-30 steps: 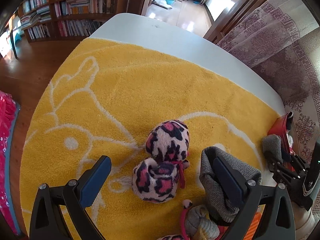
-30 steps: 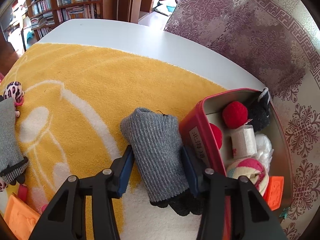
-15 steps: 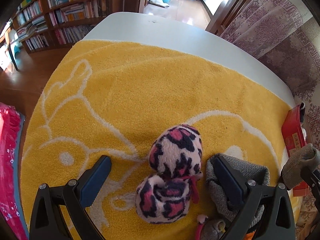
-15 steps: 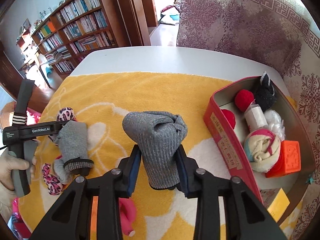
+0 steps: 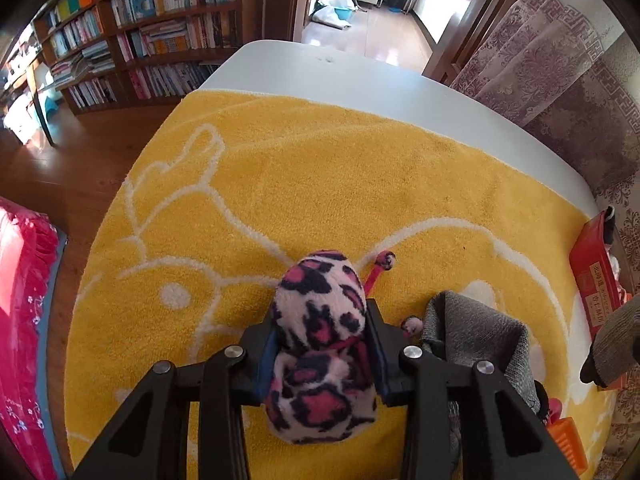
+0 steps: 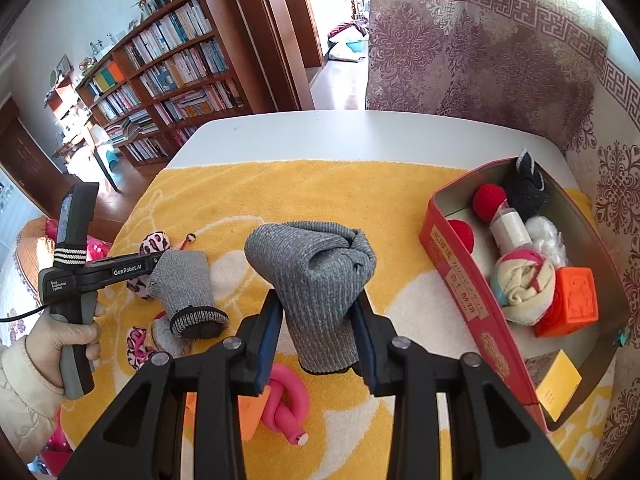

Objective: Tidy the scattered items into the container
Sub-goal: 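Carry the sock and plush into the red tin and open both tools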

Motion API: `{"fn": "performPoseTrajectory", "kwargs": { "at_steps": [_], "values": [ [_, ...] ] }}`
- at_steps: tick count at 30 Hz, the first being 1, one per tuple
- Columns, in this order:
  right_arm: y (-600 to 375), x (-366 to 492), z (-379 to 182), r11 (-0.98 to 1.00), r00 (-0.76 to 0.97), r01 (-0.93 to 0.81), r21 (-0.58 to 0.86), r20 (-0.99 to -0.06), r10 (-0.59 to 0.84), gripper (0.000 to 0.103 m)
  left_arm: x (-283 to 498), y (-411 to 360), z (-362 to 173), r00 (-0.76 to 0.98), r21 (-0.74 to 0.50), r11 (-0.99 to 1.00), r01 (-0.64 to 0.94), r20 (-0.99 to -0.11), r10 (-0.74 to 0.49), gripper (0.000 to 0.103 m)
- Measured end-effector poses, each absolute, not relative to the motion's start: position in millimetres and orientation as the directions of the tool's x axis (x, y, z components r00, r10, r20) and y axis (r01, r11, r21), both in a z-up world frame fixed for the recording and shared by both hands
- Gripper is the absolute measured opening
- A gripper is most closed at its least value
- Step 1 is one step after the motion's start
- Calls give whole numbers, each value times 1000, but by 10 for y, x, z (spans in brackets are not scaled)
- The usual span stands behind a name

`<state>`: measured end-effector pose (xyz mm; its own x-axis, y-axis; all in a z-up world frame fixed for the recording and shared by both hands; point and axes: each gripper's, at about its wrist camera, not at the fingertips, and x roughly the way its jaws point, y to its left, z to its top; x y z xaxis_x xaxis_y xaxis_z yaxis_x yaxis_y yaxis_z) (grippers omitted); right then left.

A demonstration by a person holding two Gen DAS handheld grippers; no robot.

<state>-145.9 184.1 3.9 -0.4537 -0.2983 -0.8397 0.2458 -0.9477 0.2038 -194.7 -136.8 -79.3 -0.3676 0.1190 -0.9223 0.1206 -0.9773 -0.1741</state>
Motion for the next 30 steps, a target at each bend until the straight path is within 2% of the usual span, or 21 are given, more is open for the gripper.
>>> {"fn": "performPoseTrajectory", "kwargs": {
  "at_steps": [5,9,16,23,30],
  "values": [
    [1973,-1415,104,-946,-464,213,244,-827,-317,38,-1777,-1471,-569,-409,-183,-972,146,-906,109,40],
    [2106,-1363,180,-946,-482,193,260,-815,-323,38,-1799,-1245,-355,-441,-191,-973,130,-890,116,40],
    [2543,-1285,384,-955,-545,126,268,-786,-292,38,-1783,-790,83,-503,-254,-966,51,-842,194,40],
    [3168,-1192,566,-965,-609,34,261,-760,-227,38,-1757,10,377,-512,-300,-951,-71,-808,293,40],
    [3761,-1069,596,-965,-633,-42,258,-755,-174,38,-1813,998,445,-459,-322,-922,-216,-800,387,40]
  ]
}}
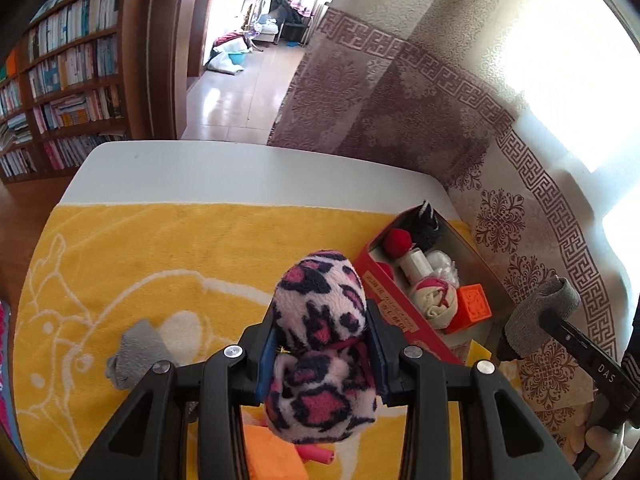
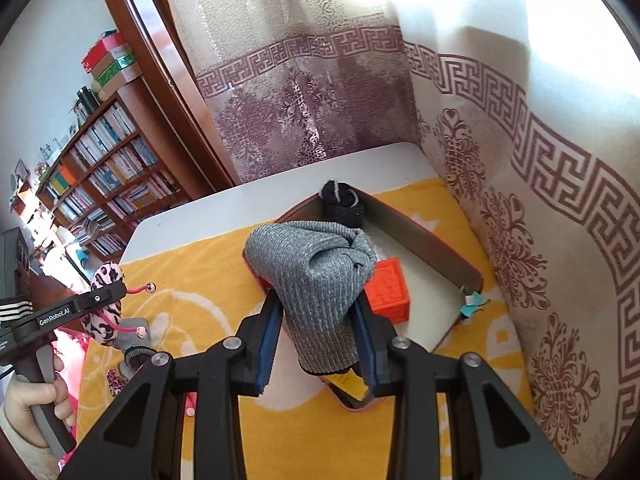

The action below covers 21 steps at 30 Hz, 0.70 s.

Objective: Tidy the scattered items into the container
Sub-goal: 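Carry the sock and plush into the red tin and open both tools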

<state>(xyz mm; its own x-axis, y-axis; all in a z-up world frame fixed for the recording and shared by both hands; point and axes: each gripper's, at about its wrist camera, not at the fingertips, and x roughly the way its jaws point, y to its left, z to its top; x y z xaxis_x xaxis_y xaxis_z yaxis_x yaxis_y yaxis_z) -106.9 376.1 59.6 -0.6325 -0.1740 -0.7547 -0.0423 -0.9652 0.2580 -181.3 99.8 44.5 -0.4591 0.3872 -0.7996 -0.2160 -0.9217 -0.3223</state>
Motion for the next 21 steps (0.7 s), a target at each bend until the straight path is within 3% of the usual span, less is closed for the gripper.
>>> {"fn": "performPoseTrajectory", "kwargs": {
  "at_steps": [11,21],
  "values": [
    [4233,-1003,572,-959,-646,-72,273,-746,-164,38,-2103,2188,484,-434,-318,-890,-326,-787,440,40],
    [4241,-1116,472,-959,-633,-37,281,-749,-195,38,-2268,2371,406,-419,-282,-916,-285,-823,383,43]
  ]
}}
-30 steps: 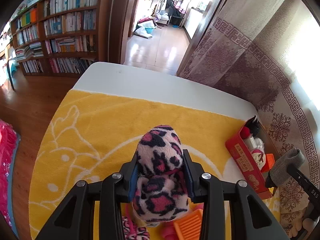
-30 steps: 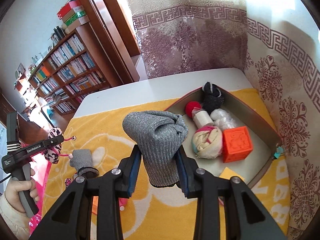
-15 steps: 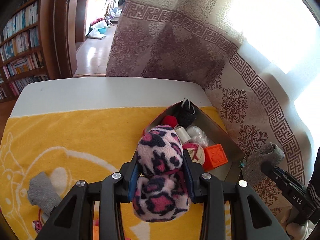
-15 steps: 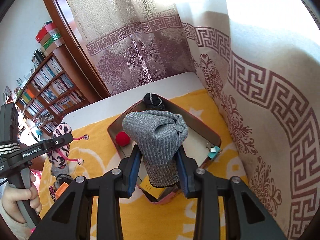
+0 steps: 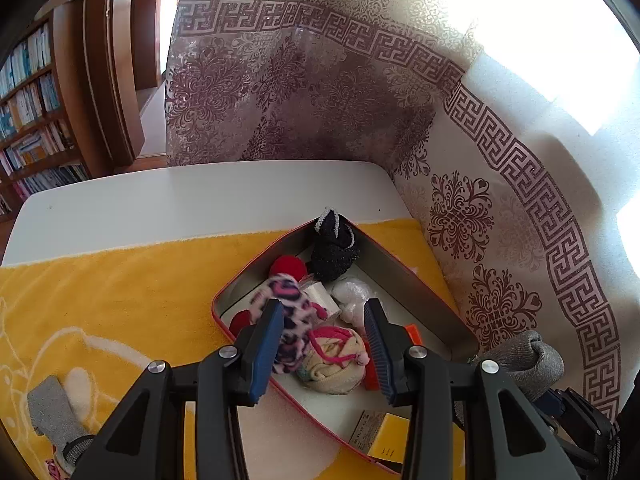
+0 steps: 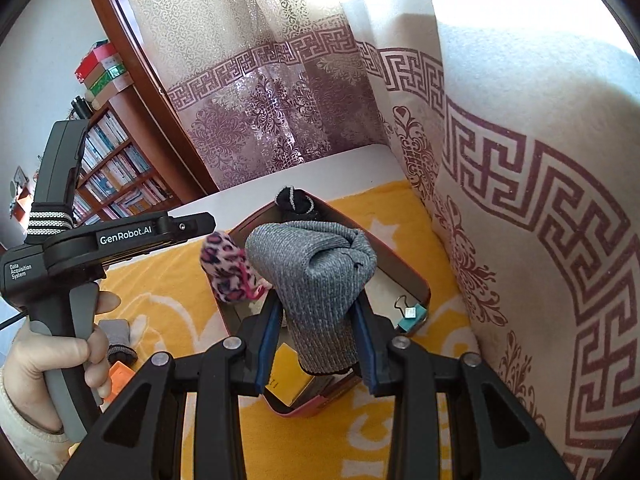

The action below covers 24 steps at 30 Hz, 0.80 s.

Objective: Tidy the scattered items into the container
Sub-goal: 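Carry the sock and plush into the red tin and open both tools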

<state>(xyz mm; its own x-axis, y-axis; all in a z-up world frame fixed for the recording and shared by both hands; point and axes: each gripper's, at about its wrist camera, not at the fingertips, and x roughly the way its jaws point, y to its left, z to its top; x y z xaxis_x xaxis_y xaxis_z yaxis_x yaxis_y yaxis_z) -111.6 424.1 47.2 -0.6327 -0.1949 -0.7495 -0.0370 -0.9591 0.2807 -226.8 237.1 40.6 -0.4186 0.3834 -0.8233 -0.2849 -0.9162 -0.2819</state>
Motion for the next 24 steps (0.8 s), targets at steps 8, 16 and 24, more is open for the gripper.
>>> {"fn": "performPoseTrajectory", "kwargs": {
  "at_steps": [8,16,24],
  "values": [
    [4132,-1379,474,-953,-639,-19,304,-736,-222,38,-2167,1897,331,-412,-311,-930,-197,-834,366,43],
    [3986,-1692,632,-961,-688,-15,276,-701,-191,52,-1975,1338,286,-441,-302,-944,-135,-835,330,83],
    [3752,-1512,625,-964,-673,2,266,-712,-198,60,-1792,759,279,-452,-315,-947,-69,-836,311,83]
  ]
}}
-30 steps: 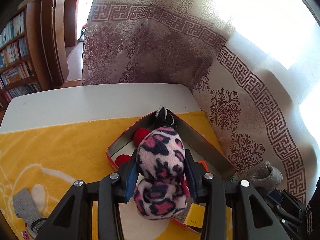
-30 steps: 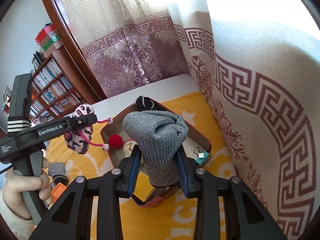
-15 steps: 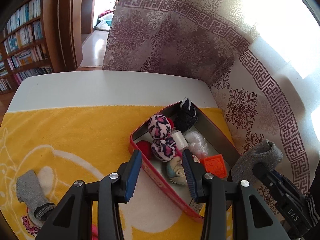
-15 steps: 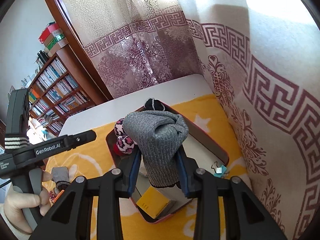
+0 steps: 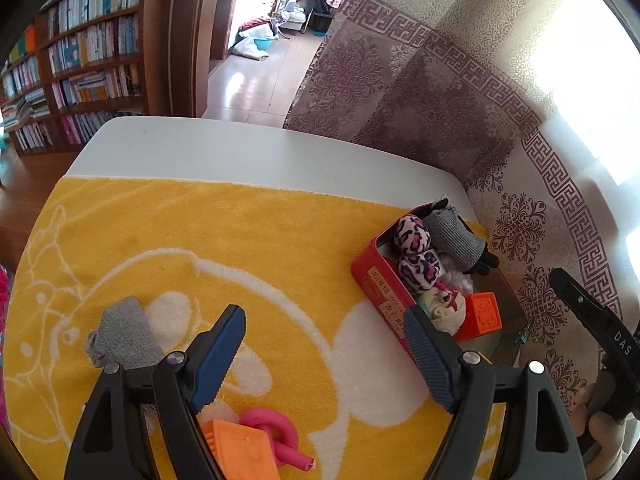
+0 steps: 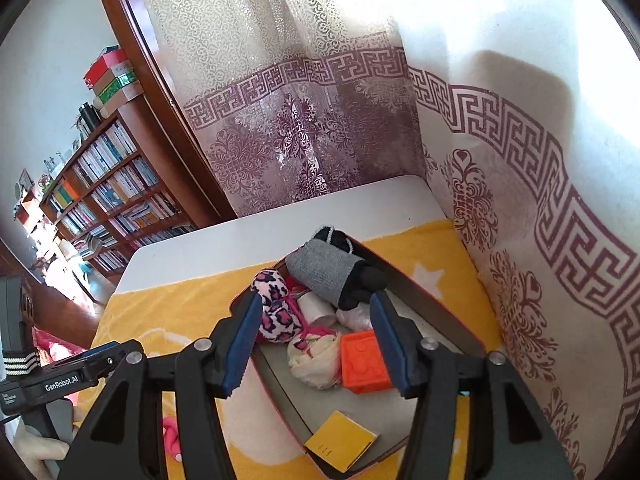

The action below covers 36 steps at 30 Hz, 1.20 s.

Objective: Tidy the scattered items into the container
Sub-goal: 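Carry the sock and plush into the red tin and open both tools, then move both tools back over the remaining toys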

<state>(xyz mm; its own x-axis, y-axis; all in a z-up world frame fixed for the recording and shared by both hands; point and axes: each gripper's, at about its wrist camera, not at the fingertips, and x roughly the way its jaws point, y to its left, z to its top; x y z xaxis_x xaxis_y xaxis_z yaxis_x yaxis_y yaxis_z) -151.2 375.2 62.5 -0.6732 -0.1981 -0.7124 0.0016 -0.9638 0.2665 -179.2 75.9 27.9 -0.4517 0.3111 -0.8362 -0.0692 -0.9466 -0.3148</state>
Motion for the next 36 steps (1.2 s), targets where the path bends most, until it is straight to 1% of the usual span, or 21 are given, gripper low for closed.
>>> {"fn": "performPoseTrajectory", "kwargs": {
  "at_steps": [5,10,15,22,25,27,33,36],
  "values": [
    [3493,-1287,572,-965,-646,36,258,-731,-219,60,-1615,290,296,-469,-300,-954,-20,-840,274,83],
    [3102,-1091,471,-957,-594,106,269,-755,-278,60,-1417,-317,249,-471,-291,-954,74,-853,224,83],
    [2612,-907,292,-932,-499,184,313,-787,-363,60,-1190,-806,178,-467,-294,-945,142,-862,198,83],
    [2076,-705,113,-890,-385,230,395,-802,-456,60,-906,-1198,9,-439,-300,-938,174,-876,199,82],
    [1910,-663,93,-882,-363,243,404,-805,-469,60,-830,-1263,-79,-416,-301,-940,160,-884,212,83],
    [1818,-641,86,-882,-362,248,401,-806,-469,60,-792,-1250,-146,-400,-303,-945,124,-887,232,83],
    [1646,-588,6,-884,-349,242,400,-814,-464,60,-677,-1077,-330,-354,-300,-953,35,-896,269,83],
    [1588,-569,18,-890,-352,257,376,-821,-449,60,-685,-987,-369,-342,-299,-954,-4,-896,282,83]
  ]
}}
